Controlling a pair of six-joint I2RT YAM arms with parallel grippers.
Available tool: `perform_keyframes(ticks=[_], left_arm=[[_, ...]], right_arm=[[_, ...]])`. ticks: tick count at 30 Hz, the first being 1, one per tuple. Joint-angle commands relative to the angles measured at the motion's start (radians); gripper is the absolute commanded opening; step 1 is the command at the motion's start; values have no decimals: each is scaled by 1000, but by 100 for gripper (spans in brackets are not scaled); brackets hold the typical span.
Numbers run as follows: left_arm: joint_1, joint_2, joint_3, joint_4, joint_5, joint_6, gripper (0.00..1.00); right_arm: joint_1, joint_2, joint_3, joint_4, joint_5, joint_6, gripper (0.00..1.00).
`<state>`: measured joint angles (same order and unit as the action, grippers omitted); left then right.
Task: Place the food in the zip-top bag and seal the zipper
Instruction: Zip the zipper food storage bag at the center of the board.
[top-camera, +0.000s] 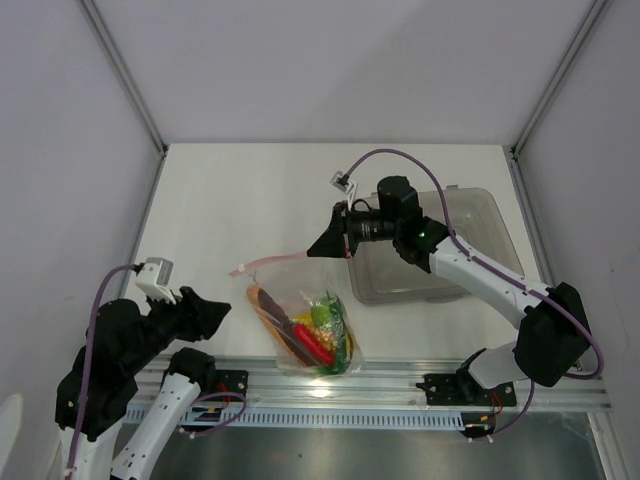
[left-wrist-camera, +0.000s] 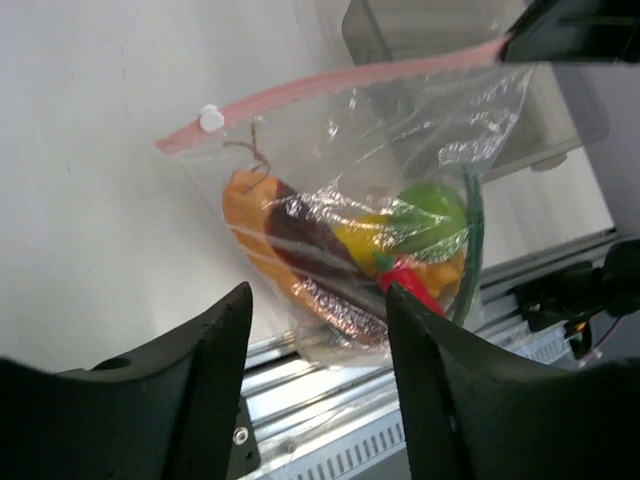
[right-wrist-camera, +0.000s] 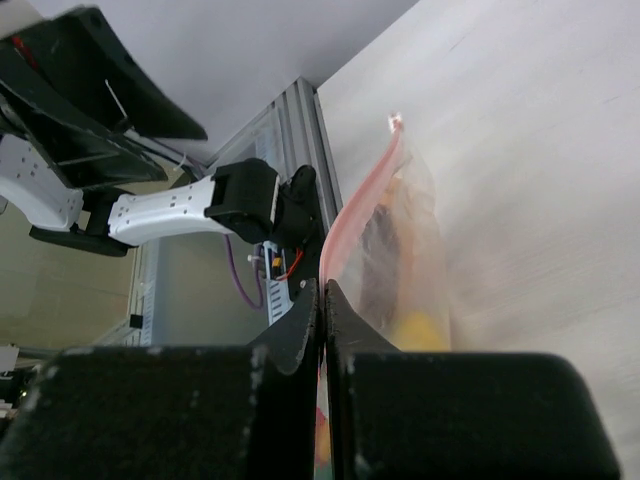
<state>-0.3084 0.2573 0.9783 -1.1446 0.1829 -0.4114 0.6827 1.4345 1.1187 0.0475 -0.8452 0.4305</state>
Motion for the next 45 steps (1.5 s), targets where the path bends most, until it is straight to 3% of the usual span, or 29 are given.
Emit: perform_keyframes(ticks=[1, 5, 11, 19, 25, 31, 36, 41, 45], left_arm=[[-5, 23, 25, 131, -43, -13, 60], [-6, 74, 30, 204, -23, 23, 73], [-5, 167, 36, 249, -20, 66, 84], [-5, 134, 28, 376, 67, 169, 86], [-5, 157, 37, 379, 277, 308, 84], [-5, 159, 7, 347, 283, 405, 80], [-5, 88, -84, 420, 332, 336, 76], [-8, -21, -186, 509, 437, 165, 72], [-6, -70, -193, 467, 418, 99, 72]], right_arm=[[28, -55, 47, -41, -11, -24, 0], [41, -111, 33, -43, -31, -10, 0], [78, -187, 27, -93, -46, 8, 0], [81, -269, 23, -173, -80, -16, 0], [83, -324, 10, -209, -109, -35, 0], [83, -358, -5, -219, -120, -33, 0], [80, -365, -7, -224, -115, -32, 0], [69, -367, -7, -224, -121, -26, 0], [54, -368, -5, -222, -135, -18, 0]])
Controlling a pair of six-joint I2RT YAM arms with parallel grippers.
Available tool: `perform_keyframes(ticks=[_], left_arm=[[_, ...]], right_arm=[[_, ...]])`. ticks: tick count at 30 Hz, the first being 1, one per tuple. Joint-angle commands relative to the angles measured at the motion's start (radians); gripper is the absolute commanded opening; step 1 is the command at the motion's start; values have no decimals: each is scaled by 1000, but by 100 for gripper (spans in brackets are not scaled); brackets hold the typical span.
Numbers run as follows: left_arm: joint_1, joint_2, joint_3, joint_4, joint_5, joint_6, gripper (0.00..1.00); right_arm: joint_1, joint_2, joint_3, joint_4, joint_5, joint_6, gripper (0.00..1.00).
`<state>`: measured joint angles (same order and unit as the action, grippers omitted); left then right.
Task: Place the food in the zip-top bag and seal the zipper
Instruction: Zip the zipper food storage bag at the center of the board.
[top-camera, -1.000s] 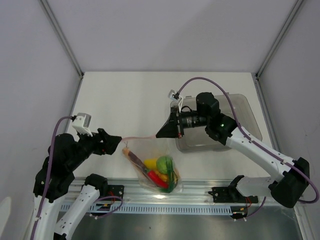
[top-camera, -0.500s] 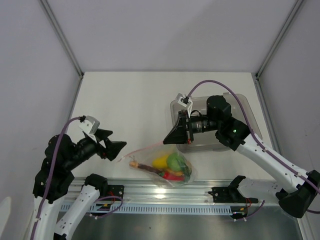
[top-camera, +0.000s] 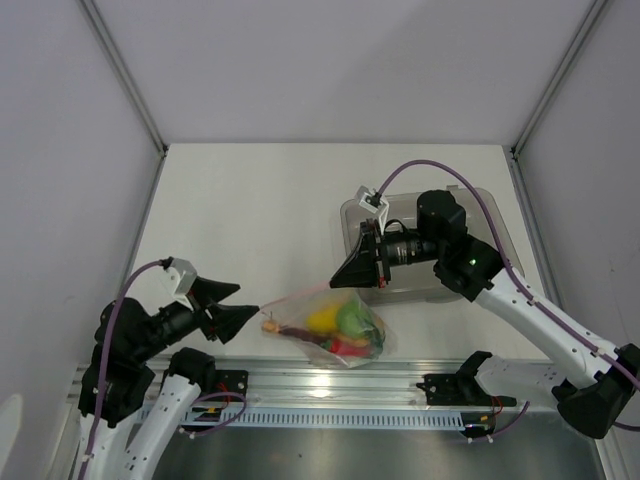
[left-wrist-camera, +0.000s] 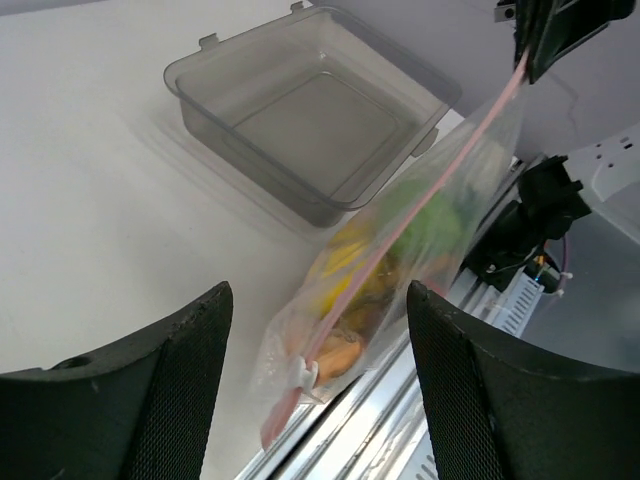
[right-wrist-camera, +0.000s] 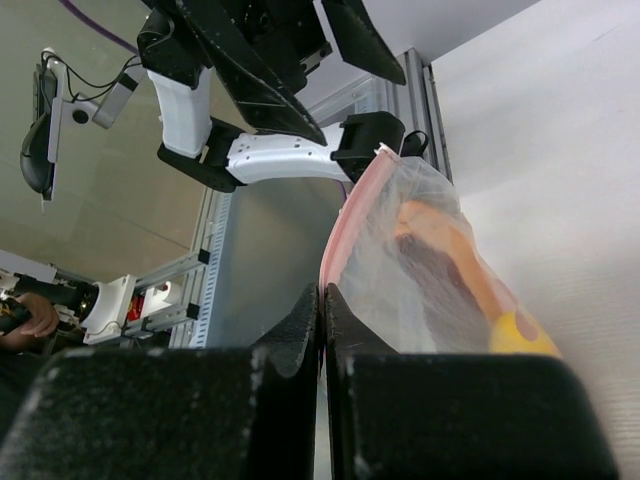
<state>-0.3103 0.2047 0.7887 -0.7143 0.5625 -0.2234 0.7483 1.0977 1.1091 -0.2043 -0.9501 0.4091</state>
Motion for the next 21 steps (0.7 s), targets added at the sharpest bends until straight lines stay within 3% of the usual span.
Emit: perform_keyframes(ticks=[1, 7, 14, 21], left_arm=[[-4, -18, -8, 20, 37, -100, 72], [-4, 28, -28, -49, -116, -195, 82], [-6, -27, -60, -94, -268, -321, 81], [-4, -88, -98, -82, -263, -355, 80]], right_arm=[[-15, -32, 5, 32, -41, 7, 0], [-30, -35, 9, 39, -56, 19, 0], [-50, -44, -3, 42, -73, 20, 0], [-67, -42, -11, 55, -91, 27, 0]])
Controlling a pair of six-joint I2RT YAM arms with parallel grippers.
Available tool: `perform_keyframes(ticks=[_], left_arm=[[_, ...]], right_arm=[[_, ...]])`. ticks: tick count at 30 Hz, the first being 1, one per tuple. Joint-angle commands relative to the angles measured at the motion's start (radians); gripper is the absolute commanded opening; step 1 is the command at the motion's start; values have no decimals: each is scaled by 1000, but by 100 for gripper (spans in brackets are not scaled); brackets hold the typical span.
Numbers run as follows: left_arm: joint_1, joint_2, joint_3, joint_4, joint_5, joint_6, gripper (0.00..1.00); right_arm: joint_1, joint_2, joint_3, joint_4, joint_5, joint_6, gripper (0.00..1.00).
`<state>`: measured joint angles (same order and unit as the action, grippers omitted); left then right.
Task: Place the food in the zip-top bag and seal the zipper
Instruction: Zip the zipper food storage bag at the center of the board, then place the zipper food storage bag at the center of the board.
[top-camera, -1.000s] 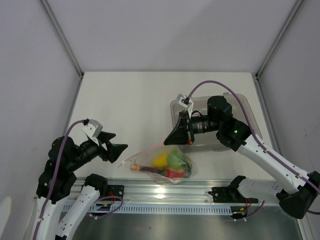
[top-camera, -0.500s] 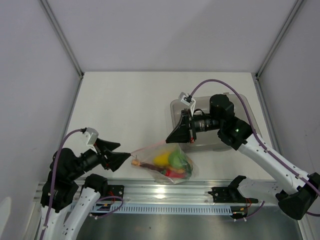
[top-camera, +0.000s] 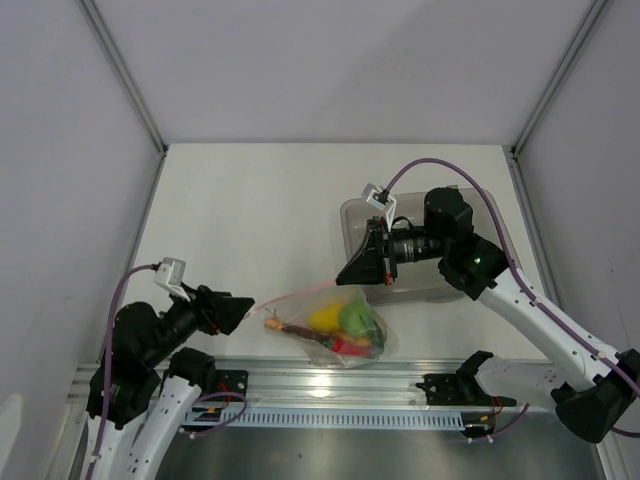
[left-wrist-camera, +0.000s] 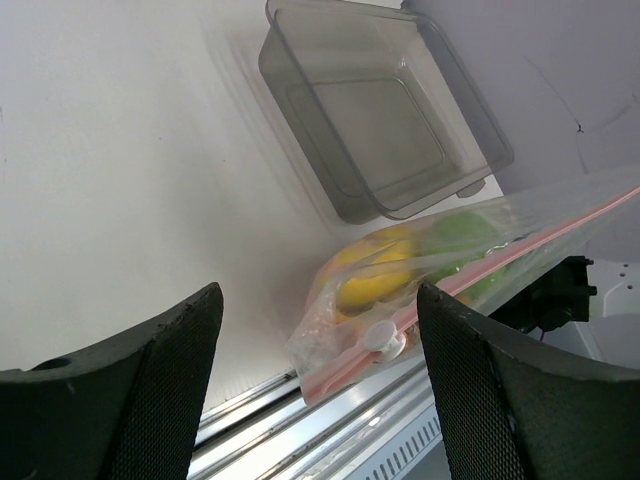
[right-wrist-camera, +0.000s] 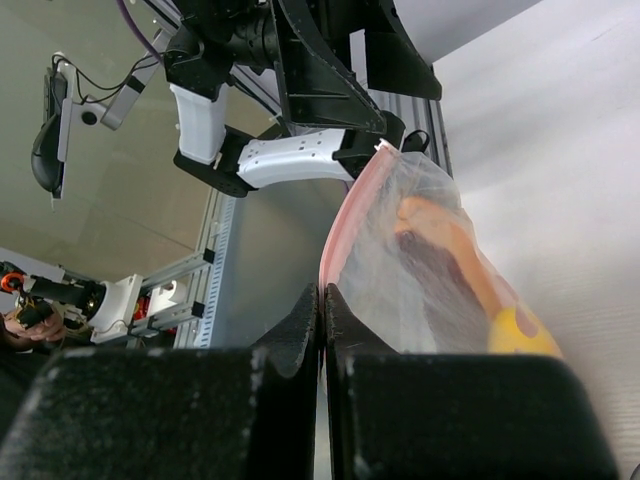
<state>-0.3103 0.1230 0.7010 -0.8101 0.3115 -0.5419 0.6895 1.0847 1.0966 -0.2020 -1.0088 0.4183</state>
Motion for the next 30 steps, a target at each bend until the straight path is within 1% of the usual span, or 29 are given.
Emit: perform_keyframes(ticks=[1, 4, 8, 12, 17, 20, 30], left_arm=[[-4, -6, -14, 11, -5, -36, 80], [-4, -25, -23, 29, 34, -24, 80], [-4, -33, -43, 72, 118, 2, 78], [-4, -5, -61, 117, 242, 23, 78], [-6, -11, -64, 127, 270, 36, 76], [-4, -11, -63, 124, 264, 34, 76], [-4, 52, -61, 127, 241, 23, 66]], right_arm=[[-13, -29, 0, 56, -36, 20, 0], [-18, -29, -6, 72, -40, 31, 0], [-21, -25, -12, 95, -45, 45, 0], [-25, -22, -12, 98, -50, 51, 0], [-42, -16, -17, 98, -60, 53, 0], [-48, -12, -17, 111, -70, 60, 0], [-56, 1, -17, 145, -83, 92, 0]])
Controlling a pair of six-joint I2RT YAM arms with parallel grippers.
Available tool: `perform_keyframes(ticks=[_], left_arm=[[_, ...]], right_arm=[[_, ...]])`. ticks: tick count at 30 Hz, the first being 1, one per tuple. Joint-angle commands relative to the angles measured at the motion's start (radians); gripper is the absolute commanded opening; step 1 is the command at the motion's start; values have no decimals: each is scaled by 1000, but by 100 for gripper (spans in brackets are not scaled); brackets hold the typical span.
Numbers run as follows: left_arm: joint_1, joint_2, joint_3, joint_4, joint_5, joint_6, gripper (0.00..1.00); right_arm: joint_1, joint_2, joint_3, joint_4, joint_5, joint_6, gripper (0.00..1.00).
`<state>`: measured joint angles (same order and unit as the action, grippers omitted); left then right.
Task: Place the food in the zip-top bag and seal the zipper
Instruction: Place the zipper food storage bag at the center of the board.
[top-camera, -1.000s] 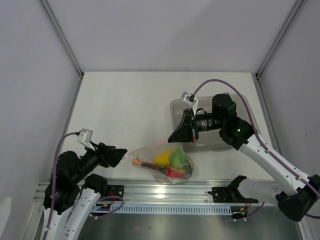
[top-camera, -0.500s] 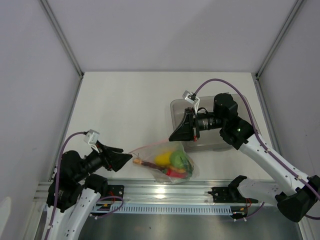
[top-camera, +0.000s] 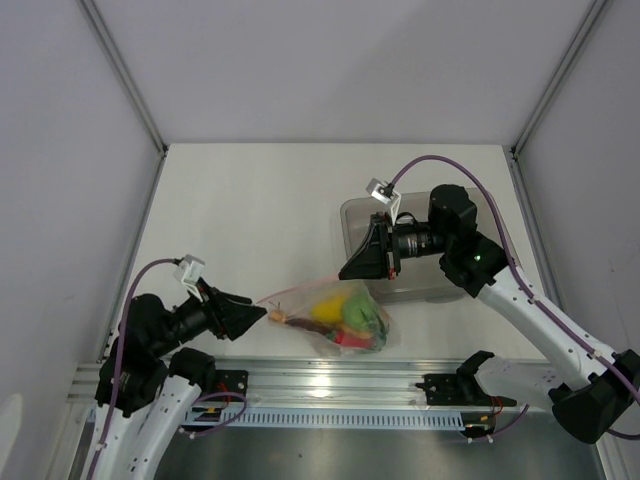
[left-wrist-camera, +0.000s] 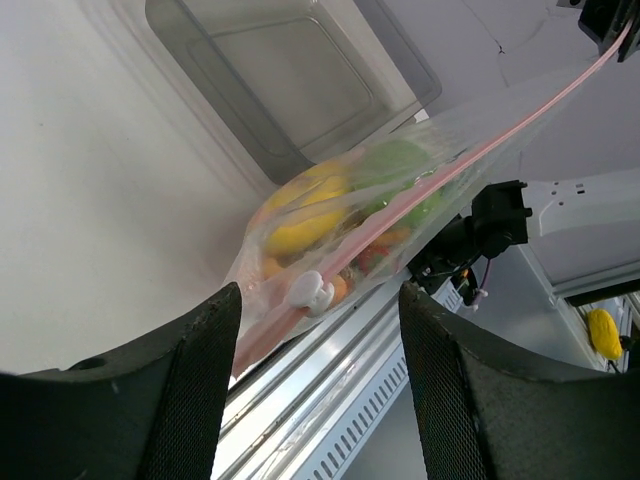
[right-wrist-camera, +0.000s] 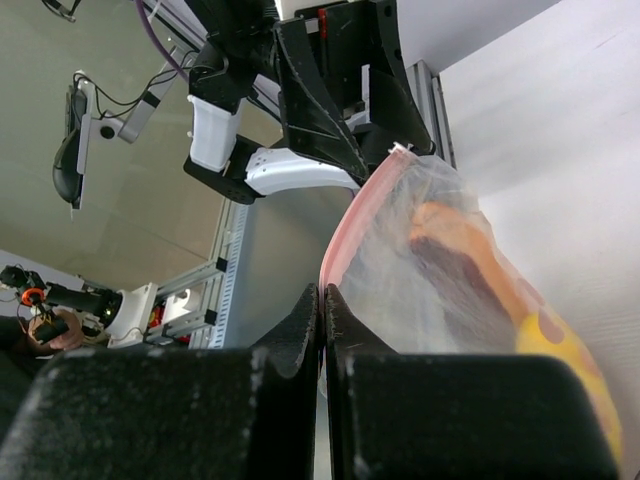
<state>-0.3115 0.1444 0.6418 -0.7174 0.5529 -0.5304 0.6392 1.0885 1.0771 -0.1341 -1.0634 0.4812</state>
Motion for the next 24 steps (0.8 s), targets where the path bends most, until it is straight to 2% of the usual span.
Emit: perform_keyframes(ticks=[1, 12, 24], left_arm=[[-3, 34, -1, 39, -5, 10, 66], [-3, 57, -4, 92, -28, 21, 64], [-3, 76, -24, 88, -51, -6, 53]], right_arm=[[-6, -1, -2, 89, -35, 34, 0], [-9, 14, 1, 97, -47, 57, 0], [-32, 28, -3, 110, -55, 77, 0]])
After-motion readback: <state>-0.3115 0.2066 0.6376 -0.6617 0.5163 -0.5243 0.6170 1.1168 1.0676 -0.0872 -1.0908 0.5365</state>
